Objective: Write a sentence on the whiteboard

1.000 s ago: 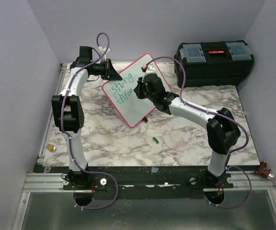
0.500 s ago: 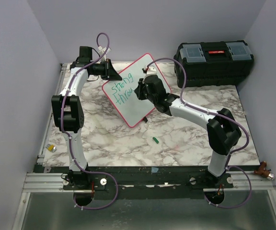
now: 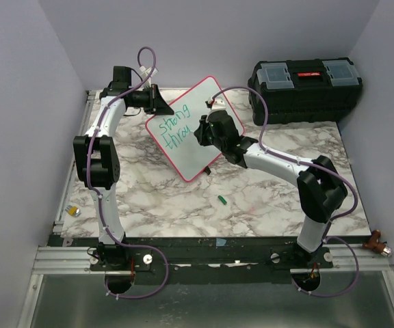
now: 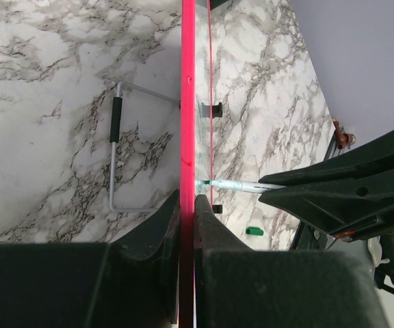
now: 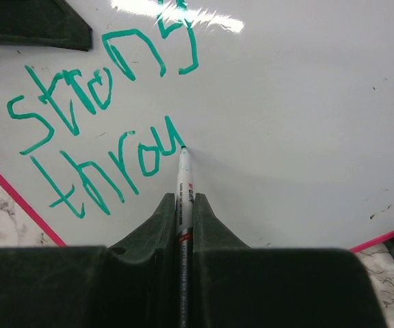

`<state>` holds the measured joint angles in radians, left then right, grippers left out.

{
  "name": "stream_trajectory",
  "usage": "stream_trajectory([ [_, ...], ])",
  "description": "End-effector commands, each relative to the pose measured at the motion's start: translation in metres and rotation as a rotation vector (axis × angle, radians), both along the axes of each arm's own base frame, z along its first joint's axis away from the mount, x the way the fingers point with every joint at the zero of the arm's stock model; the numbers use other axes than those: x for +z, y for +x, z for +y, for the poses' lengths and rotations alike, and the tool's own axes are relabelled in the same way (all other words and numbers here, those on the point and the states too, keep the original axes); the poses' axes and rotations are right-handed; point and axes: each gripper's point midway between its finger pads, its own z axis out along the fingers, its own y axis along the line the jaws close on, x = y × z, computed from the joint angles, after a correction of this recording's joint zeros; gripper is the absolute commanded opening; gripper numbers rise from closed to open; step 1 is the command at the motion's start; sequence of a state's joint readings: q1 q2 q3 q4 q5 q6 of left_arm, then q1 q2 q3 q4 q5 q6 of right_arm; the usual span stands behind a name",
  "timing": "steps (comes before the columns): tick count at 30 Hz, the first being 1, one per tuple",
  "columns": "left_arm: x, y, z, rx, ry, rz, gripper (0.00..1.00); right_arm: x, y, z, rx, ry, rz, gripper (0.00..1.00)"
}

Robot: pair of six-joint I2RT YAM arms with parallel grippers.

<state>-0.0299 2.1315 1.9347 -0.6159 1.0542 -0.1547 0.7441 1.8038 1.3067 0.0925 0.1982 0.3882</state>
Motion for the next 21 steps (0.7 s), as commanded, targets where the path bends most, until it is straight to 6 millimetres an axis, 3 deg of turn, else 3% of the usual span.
stream_trajectory([
  [1,0.006,-0.007,-0.011,-0.045,0.024,-0.072,0.00,-0.005,-0.005,-0.011,-0.007,-0.038,0.024,0.01],
  [8,0.006,-0.006,-0.010,-0.043,0.026,-0.075,0.00,0.023,-0.005,-0.017,-0.028,-0.014,-0.031,0.01],
  [21,0.007,-0.005,-0.011,-0.047,0.020,-0.075,0.00,0.026,0.007,-0.031,-0.055,-0.018,-0.042,0.01],
])
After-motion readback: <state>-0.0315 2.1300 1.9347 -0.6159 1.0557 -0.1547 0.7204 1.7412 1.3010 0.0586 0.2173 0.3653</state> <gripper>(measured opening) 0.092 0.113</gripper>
